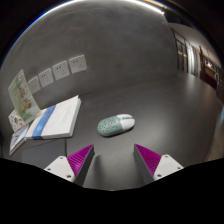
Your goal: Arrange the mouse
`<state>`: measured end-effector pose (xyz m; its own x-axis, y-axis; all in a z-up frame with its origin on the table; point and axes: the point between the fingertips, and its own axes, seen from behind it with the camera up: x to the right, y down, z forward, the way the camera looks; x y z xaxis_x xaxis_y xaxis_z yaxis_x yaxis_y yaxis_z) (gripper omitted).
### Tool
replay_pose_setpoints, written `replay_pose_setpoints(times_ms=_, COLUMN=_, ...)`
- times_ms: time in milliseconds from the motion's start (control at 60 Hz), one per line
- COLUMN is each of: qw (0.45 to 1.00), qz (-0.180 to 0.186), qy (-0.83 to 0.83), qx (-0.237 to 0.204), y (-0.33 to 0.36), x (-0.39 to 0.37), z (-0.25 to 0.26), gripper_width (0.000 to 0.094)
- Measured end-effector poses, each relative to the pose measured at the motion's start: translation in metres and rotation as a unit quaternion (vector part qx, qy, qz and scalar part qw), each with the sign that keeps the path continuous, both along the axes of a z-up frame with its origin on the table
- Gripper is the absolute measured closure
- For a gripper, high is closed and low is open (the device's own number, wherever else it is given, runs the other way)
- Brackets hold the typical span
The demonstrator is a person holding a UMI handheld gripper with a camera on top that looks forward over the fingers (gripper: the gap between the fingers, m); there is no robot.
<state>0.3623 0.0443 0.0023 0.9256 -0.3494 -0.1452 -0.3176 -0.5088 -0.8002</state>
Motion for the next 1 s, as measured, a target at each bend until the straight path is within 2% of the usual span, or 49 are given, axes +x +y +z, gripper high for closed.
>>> replay_pose_setpoints(times_ms=200, qw=0.998, qz=-0.023, qy=-0.053, qx=-0.032, y=0.045, x=0.015, z=-0.009, gripper_width=0.0093)
replay_pose_setpoints(times_ms=500, qw=0.997, qz=-0.054, qy=-0.05, qx=-0.035, y=0.104, x=0.03, z=-0.008, gripper_width=0.0092)
replay_pose_setpoints(times_ms=733, qw=0.998, qz=-0.017, qy=-0.061, qx=-0.027, y=0.146, x=0.028, z=-0.007, gripper_width=0.0102)
replay_pose_setpoints(times_ms=817, qw=0.998, qz=-0.005, qy=-0.064, qx=-0.02, y=0.153, x=0.025, z=-0.007, gripper_width=0.0383)
replay_pose_setpoints(times_ms=833, qw=0.998, qz=0.0, qy=-0.066, qx=-0.018, y=0.154, x=0.024, z=-0.007, gripper_width=0.0414)
replay_pose_setpoints(times_ms=1000, qw=0.999, qz=0.017, qy=-0.043, qx=-0.02, y=0.15, x=0.022, z=-0.007, gripper_width=0.0485)
